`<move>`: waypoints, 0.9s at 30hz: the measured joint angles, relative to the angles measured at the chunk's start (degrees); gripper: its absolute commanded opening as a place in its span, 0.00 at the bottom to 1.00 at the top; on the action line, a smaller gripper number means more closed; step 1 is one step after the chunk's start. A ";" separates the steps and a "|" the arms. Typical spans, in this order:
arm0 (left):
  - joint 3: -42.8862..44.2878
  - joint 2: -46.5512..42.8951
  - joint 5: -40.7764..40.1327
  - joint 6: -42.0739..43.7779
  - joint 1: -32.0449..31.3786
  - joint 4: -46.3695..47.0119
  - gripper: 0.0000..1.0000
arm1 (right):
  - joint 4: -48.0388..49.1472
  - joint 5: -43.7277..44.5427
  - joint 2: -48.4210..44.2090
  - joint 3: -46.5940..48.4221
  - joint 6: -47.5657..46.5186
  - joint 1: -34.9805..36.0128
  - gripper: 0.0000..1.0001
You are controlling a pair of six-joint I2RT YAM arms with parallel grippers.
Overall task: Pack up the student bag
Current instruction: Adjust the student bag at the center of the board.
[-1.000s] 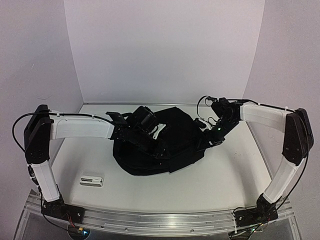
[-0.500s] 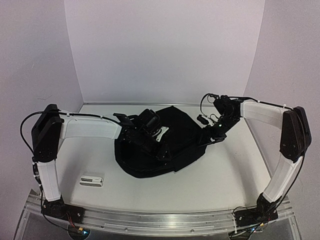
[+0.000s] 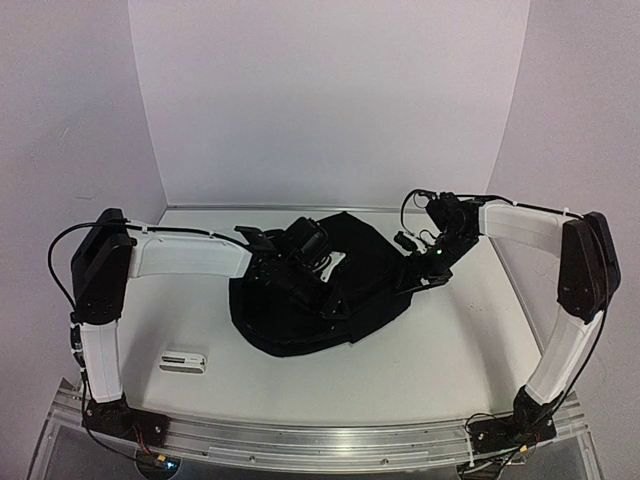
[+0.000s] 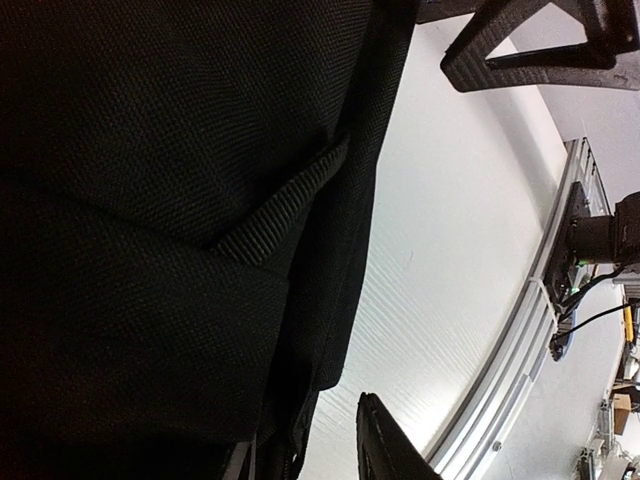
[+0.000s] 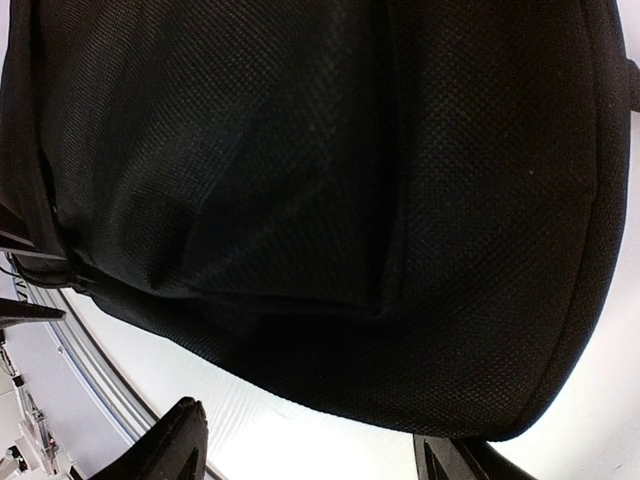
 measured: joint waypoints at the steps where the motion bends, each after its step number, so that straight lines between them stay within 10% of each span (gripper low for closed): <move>1: 0.16 0.41 0.00 0.00 -0.04 0.01 0.31 | 0.02 0.00 0.00 0.00 0.07 0.00 0.71; 27: 1.78 1.83 0.00 -0.01 -1.61 1.11 0.03 | 0.61 -1.01 1.30 0.24 1.58 0.00 0.70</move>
